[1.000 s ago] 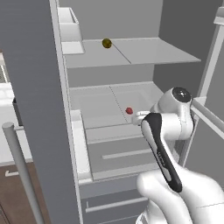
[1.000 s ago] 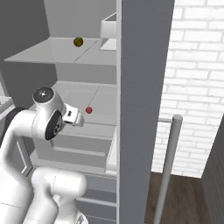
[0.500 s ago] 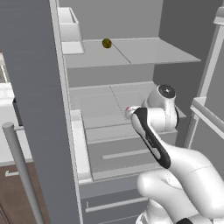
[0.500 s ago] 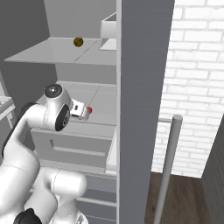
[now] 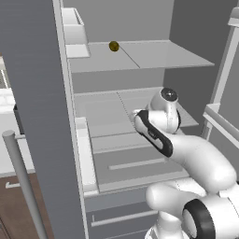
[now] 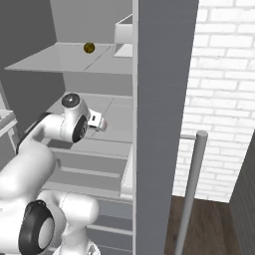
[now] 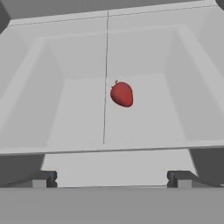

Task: Take the strawberry from the fridge and place it on top of the pancake, located on the dining counter.

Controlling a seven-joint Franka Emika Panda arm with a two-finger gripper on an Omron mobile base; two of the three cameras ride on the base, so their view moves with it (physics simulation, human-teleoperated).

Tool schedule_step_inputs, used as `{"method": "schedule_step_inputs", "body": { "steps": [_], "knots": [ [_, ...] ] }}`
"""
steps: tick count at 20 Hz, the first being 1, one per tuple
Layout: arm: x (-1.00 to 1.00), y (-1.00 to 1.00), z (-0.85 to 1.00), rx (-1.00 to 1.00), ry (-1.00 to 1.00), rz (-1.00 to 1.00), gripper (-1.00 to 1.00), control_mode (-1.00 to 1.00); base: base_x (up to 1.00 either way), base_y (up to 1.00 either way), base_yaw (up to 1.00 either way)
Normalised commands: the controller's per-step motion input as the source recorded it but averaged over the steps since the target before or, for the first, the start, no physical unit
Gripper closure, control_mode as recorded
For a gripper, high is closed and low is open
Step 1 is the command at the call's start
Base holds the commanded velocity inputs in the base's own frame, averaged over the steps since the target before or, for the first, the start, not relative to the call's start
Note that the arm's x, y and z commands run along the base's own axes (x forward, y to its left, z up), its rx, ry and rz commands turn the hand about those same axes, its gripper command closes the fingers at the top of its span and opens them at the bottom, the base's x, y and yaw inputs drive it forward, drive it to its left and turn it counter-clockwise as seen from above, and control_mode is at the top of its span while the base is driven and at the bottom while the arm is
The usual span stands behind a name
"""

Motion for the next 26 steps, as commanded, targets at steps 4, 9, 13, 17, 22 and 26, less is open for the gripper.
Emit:
{"method": "schedule_step_inputs", "body": {
  "steps": [4,9,13,17,22,26],
  "knots": [
    [0.47,0.00,-0.16,0.00,0.00,0.00,-1.00,-1.00,0.00,0.00,0.00],
    [0.39,0.00,-0.20,-0.01,0.00,0.00,-1.00,-1.00,0.00,0.00,0.00],
    [0.39,0.00,-0.22,-0.02,0.00,0.00,-1.00,-1.00,0.00,0.00,0.00],
    [0.34,0.00,-0.19,0.00,0.00,0.00,-1.00,-1.00,0.00,0.00,0.00],
    [0.38,0.00,-0.25,-0.02,0.00,0.00,-1.00,-1.00,0.00,0.00,0.00],
    [0.41,0.00,-0.21,0.00,0.00,0.00,-1.00,-1.00,0.00,0.00,0.00]
  ]
}}
